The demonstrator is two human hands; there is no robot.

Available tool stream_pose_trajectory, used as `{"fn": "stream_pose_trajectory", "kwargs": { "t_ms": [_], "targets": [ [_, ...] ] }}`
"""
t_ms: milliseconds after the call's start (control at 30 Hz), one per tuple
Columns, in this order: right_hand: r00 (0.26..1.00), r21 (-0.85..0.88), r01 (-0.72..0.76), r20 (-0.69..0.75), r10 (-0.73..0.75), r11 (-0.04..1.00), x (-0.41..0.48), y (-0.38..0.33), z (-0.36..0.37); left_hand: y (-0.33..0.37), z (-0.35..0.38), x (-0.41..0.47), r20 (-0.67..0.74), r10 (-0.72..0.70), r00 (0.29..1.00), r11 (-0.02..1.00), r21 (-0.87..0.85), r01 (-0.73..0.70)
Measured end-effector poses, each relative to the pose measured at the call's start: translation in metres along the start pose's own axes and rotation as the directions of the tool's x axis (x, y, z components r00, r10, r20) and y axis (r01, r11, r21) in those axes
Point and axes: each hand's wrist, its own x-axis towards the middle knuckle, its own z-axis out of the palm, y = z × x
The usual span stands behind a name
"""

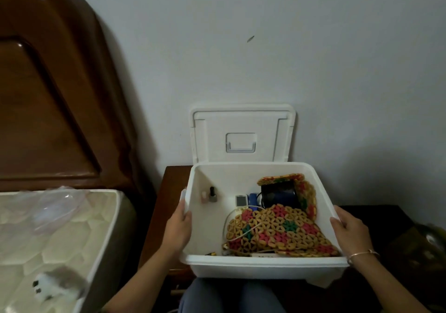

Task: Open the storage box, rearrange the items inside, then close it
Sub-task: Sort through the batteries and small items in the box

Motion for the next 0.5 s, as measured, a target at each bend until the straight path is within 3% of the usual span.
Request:
{"fn": "stream_pose_trajectory", "kwargs": {
  "t_ms": [333,500],
  "targets": [
    [0.999,-0.048,0.015,0.037,-0.013,0.999,0.034,-0.014,0.002,0.025,0.008,0.023,0.039,0.001,0.999,1.0,-0.016,0.0],
    [1.0,-0.081,-0.011,-0.028,0.009,0.997,0.022,-0.027,0.003,0.022,-0.009,0.017,0.066,0.155,0.986,0.982,-0.115,-0.147]
  ]
}}
